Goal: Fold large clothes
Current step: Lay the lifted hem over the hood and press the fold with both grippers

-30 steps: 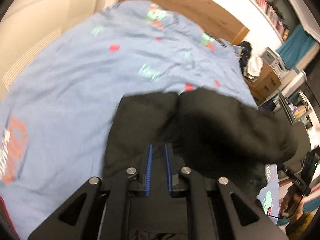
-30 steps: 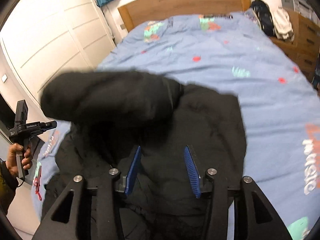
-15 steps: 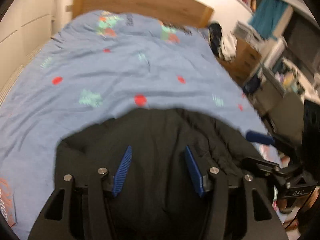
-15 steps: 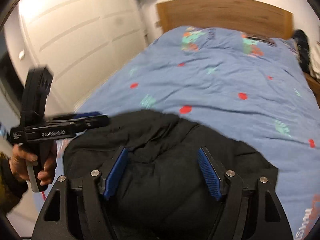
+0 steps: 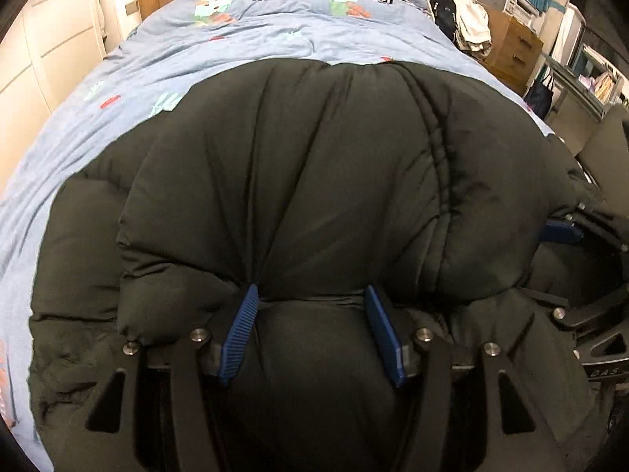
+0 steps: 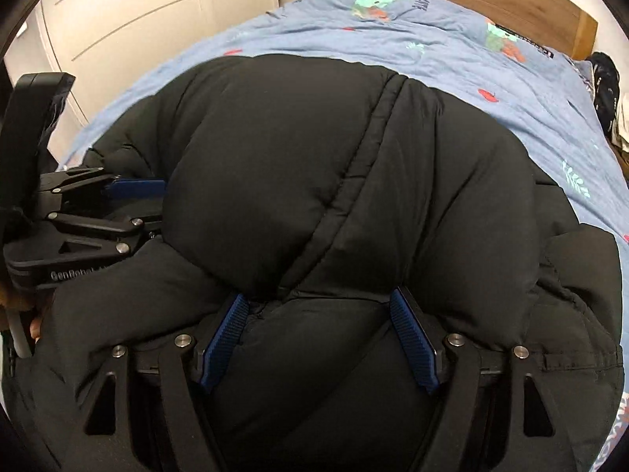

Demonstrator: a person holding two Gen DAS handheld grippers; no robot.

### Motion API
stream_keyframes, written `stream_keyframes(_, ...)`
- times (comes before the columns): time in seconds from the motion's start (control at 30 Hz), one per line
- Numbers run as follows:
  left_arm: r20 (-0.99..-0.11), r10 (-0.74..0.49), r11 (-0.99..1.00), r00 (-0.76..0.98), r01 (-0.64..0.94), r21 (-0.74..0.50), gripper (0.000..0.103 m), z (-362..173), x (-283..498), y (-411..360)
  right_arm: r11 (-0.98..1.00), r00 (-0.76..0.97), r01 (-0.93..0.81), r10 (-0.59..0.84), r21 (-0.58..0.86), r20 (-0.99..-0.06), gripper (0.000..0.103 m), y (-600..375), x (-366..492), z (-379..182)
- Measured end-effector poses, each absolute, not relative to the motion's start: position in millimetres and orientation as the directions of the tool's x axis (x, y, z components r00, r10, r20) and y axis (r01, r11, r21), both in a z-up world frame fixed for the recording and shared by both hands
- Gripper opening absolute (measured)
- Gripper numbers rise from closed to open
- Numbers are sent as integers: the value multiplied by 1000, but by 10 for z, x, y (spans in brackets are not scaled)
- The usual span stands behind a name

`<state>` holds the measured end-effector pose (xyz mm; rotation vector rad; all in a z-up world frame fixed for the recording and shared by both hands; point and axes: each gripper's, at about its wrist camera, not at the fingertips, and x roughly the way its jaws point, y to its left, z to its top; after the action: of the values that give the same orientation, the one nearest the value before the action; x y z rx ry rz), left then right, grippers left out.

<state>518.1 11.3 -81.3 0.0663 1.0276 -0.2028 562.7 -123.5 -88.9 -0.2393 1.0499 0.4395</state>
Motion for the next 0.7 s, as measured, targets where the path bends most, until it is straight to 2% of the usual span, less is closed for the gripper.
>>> stream_keyframes(0.23,-820,-118,986,560,166,-28,56,-348,4794,147,892,443,-451,249,26,-861,73,-1371,5361,-417)
stream_keyframes(0.53,-818,-55,991,572,132,25,59,-697,4680,40,905,460,-424,230,15,-858,74,-1441,5190,-851)
stream_keyframes(0.7,-808,-20,994,588,95,45,59,-531,4580,27,915,472,-403,197,-11,-859,74,-1408,5087,-741)
